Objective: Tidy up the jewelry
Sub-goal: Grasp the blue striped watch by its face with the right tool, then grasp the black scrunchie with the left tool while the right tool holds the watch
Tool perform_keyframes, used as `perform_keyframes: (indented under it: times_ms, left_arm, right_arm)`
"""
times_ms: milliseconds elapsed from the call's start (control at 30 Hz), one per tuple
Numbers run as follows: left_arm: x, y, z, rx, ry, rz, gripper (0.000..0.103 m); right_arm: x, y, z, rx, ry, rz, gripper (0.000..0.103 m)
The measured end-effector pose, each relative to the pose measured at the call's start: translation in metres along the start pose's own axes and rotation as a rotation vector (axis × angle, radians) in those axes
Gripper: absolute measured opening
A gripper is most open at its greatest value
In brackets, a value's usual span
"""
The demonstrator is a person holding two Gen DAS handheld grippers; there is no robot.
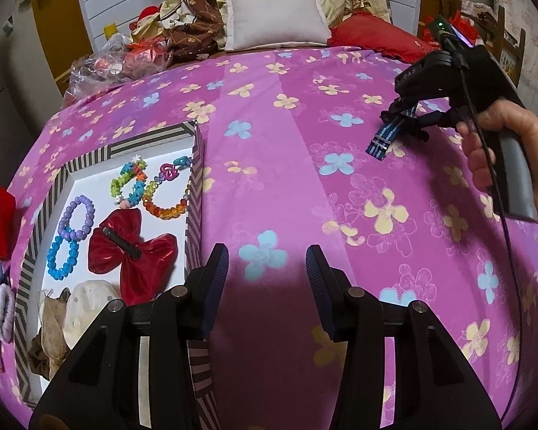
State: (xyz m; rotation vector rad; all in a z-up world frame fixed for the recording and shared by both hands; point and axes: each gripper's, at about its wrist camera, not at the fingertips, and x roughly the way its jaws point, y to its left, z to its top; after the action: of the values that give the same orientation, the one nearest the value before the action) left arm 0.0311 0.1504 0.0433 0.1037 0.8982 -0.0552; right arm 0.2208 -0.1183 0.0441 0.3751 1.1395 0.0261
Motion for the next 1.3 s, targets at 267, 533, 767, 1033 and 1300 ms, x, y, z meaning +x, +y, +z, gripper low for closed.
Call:
perform_keyframes:
  times_ms: [267, 533, 767, 1033, 1300]
  left_arm:
    - [-0.003, 0.0, 0.001, -0.012, 0.007, -0.02, 0.044]
    - [0.008, -0.023, 0.028, -0.08, 0.091, -0.117, 0.044]
    - [0.055, -0.086, 0.082, -0.031, 0.17, -0.163, 0.044]
    - [0.107, -0.133, 0.136, -0.024, 0.207, -0.2, 0.044]
    - [0.132, -0.145, 0.152, 0.004, 0.213, -0.189, 0.044]
  right_arm:
    - [-0.082, -0.054, -0.042, 0.036, -0.052, 0.207, 0.04]
    - [-0.111, -0.12, -0.107, -0.073, -0.044, 0.081, 0.04]
    - [-0.1, -0.144, -0.113, -0.119, -0.044, 0.07, 0.04]
    - [-0.094, -0.129, -0.117, -0.22, -0.081, 0.004, 0.048]
    - [-0.094, -0.125, -0.121, -0.223, -0.083, -0.01, 0.049]
